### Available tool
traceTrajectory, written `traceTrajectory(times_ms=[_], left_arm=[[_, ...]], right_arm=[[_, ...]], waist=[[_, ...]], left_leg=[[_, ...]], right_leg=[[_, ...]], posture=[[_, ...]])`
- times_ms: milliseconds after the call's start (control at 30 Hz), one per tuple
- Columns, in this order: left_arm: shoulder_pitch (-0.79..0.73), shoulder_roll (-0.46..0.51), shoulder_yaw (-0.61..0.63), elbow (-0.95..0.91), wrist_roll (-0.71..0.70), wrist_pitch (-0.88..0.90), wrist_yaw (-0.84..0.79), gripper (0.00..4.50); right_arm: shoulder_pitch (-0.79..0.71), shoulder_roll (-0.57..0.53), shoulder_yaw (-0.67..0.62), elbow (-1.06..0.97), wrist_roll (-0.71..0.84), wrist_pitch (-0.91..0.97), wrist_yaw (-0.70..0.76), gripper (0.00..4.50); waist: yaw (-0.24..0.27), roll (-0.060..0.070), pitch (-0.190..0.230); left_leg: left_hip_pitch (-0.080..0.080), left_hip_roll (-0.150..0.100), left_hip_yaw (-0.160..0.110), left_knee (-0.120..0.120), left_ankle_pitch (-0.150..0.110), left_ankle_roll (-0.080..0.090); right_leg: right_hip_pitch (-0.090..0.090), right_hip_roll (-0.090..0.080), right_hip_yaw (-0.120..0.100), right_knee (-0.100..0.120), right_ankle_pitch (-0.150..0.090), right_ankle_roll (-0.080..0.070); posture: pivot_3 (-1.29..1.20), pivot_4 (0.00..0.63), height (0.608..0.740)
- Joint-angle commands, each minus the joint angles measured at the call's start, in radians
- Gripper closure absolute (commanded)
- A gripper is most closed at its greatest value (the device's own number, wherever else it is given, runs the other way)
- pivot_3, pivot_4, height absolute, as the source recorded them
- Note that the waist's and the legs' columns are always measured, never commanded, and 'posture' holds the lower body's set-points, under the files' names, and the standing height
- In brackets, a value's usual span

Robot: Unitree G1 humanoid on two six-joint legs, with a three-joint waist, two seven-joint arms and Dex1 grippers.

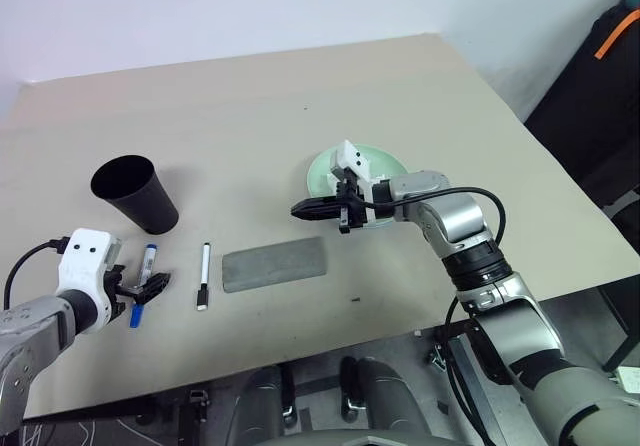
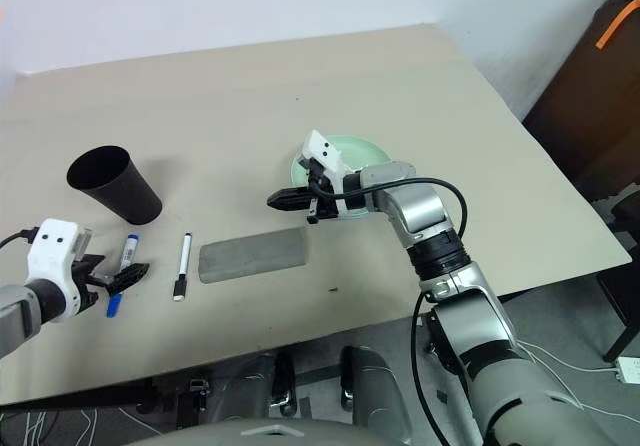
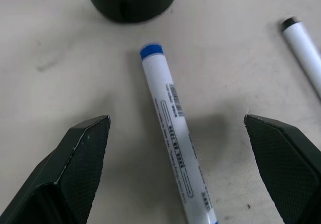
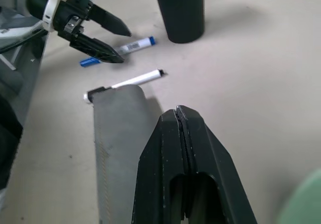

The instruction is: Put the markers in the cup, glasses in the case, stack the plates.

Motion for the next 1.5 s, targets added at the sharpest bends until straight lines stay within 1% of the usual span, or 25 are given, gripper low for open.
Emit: traceTrajectory(times_ms=[33, 100, 233, 333, 467, 500, 567, 700, 867, 933, 1033, 1133, 1167, 1233, 1367, 1433, 1500], left_arm=[[-0.053, 0.031, 0.004, -0.007, 0.011, 0.132, 0.045, 0.00], [-0.078, 0.039, -0.006, -0.001, 0.027, 0.191, 0.066, 0.00], [-0.123, 0.013, -0.005, 0.008, 0.044, 0.266, 0.099, 0.00], [-0.131, 0.006, 0.001, 0.009, 0.056, 0.305, 0.106, 0.60], [-0.138, 0.003, 0.004, 0.014, 0.070, 0.334, 0.115, 1.94], [-0.140, 0.002, 0.009, 0.017, 0.071, 0.337, 0.113, 2.21], [-0.142, 0.011, 0.017, 0.025, 0.077, 0.343, 0.112, 2.96], [-0.138, 0.038, 0.037, 0.046, 0.088, 0.342, 0.102, 4.21], [-0.132, 0.065, 0.052, 0.072, 0.120, 0.318, 0.091, 4.23], [-0.146, 0.057, 0.080, 0.080, 0.131, 0.304, 0.091, 4.23], [-0.153, 0.054, 0.132, 0.071, 0.134, 0.226, 0.059, 4.23], [-0.155, 0.042, 0.181, 0.075, 0.134, 0.178, 0.039, 4.23], [-0.145, 0.025, 0.235, 0.080, 0.110, 0.108, -0.011, 4.23], [-0.112, 0.019, 0.308, 0.096, 0.115, 0.018, -0.057, 4.23], [-0.061, 0.011, 0.388, 0.145, 0.132, -0.172, -0.132, 4.23], [-0.060, 0.021, 0.422, 0.178, 0.125, -0.201, -0.145, 4.23], [-0.081, 0.029, 0.464, 0.213, 0.113, -0.216, -0.142, 4.23]], right_arm=[[-0.008, -0.009, -0.025, -0.023, 0.014, -0.016, -0.008, 4.48], [-0.008, -0.014, -0.025, -0.023, 0.014, -0.016, -0.011, 4.48], [-0.010, -0.019, -0.020, -0.008, 0.004, -0.029, -0.020, 4.48], [-0.012, -0.022, -0.016, 0.000, -0.002, -0.035, -0.026, 4.50], [-0.016, -0.028, -0.005, 0.026, -0.021, -0.062, -0.030, 4.50], [-0.017, -0.029, -0.004, 0.033, -0.024, -0.067, -0.031, 4.50], [-0.024, -0.027, -0.005, 0.045, -0.029, -0.070, -0.031, 4.50], [-0.037, -0.028, -0.012, 0.062, -0.027, -0.066, -0.025, 4.50], [-0.039, -0.041, -0.037, 0.035, 0.015, -0.047, 0.010, 4.50], [-0.037, -0.045, -0.059, 0.013, 0.046, -0.031, 0.021, 4.50], [-0.020, -0.028, -0.122, -0.033, 0.106, -0.042, 0.003, 4.50], [-0.005, -0.033, -0.134, -0.067, 0.130, -0.031, 0.001, 4.50], [0.001, -0.031, -0.148, -0.082, 0.156, -0.009, 0.000, 4.32], [0.017, -0.033, -0.167, -0.120, 0.205, 0.027, 0.009, 3.98], [0.049, -0.058, -0.165, -0.199, 0.239, 0.026, 0.032, 2.61], [0.054, -0.066, -0.164, -0.216, 0.242, 0.018, 0.030, 1.95], [0.054, -0.074, -0.161, -0.226, 0.237, 0.003, 0.031, 1.19]], waist=[[-0.001, 0.000, 0.000], [-0.001, 0.000, 0.000], [-0.003, 0.000, 0.000], [-0.005, 0.000, 0.000], [-0.008, 0.000, 0.000], [-0.008, 0.000, 0.000], [-0.009, 0.000, 0.000], [-0.009, 0.000, 0.000], [-0.006, 0.000, 0.000], [-0.006, 0.000, 0.000], [-0.003, 0.000, 0.000], [-0.001, -0.001, 0.000], [-0.001, 0.000, 0.000], [-0.001, -0.001, 0.000], [-0.003, -0.001, 0.000], [-0.002, -0.001, 0.000], [-0.001, -0.001, 0.000]], left_leg=[[0.000, 0.000, 0.000, 0.000, 0.000, 0.000], [0.001, 0.000, 0.000, 0.001, 0.000, 0.000], [0.001, 0.000, 0.000, 0.003, 0.000, -0.001], [0.002, 0.000, -0.001, 0.003, 0.000, -0.001], [0.003, 0.000, -0.001, 0.003, 0.000, -0.001], [0.003, 0.000, -0.002, 0.003, 0.000, -0.001], [0.003, 0.000, -0.002, 0.003, 0.000, -0.001], [0.004, 0.000, -0.003, 0.003, 0.000, -0.001], [0.003, 0.000, -0.003, 0.003, 0.000, -0.001], [0.003, 0.000, -0.003, 0.003, 0.000, -0.001], [0.001, 0.000, -0.003, 0.004, 0.000, -0.001], [0.001, 0.000, -0.003, 0.003, 0.000, -0.001], [0.001, 0.000, -0.003, 0.003, 0.000, -0.001], [0.001, 0.000, -0.003, 0.003, 0.000, -0.001], [0.001, 0.000, -0.003, 0.002, 0.000, -0.001], [0.001, 0.000, -0.003, 0.002, 0.000, -0.001], [0.001, 0.000, -0.003, 0.001, 0.000, -0.001]], right_leg=[[0.000, 0.000, 0.000, 0.001, 0.000, 0.000], [0.000, 0.000, 0.000, 0.002, 0.000, 0.000], [0.001, 0.000, 0.000, 0.003, 0.000, 0.000], [0.001, 0.000, 0.000, 0.003, 0.000, 0.000], [0.002, 0.000, 0.000, 0.004, 0.000, 0.000], [0.002, 0.001, 0.000, 0.004, 0.000, 0.000], [0.002, 0.001, 0.000, 0.004, 0.000, -0.001], [0.002, 0.002, 0.001, 0.005, 0.000, -0.001], [0.002, 0.002, 0.001, 0.005, -0.001, -0.003], [0.002, 0.001, 0.001, 0.004, -0.001, -0.003], [0.001, 0.001, 0.001, 0.004, 0.001, -0.006], [0.001, 0.000, 0.001, 0.003, 0.001, -0.006], [0.001, 0.000, 0.001, 0.003, 0.001, -0.007], [0.001, 0.000, 0.001, 0.002, 0.000, -0.007], [0.000, -0.001, 0.001, 0.002, 0.000, -0.007], [-0.001, -0.001, 0.001, 0.002, 0.000, -0.007], [-0.001, -0.001, 0.001, 0.002, 0.000, -0.008]], posture=[[0.00, 0.150, 0.740], [0.00, 0.150, 0.740], [0.00, 0.150, 0.740], [0.00, 0.150, 0.740], [0.00, 0.150, 0.740], [0.00, 0.150, 0.740], [0.00, 0.150, 0.740], [0.00, 0.150, 0.740], [0.00, 0.150, 0.740], [0.00, 0.150, 0.740], [0.00, 0.150, 0.740], [0.00, 0.150, 0.740], [0.00, 0.150, 0.740], [0.00, 0.150, 0.740], [0.00, 0.150, 0.740], [0.00, 0.150, 0.740], [0.00, 0.150, 0.740]])
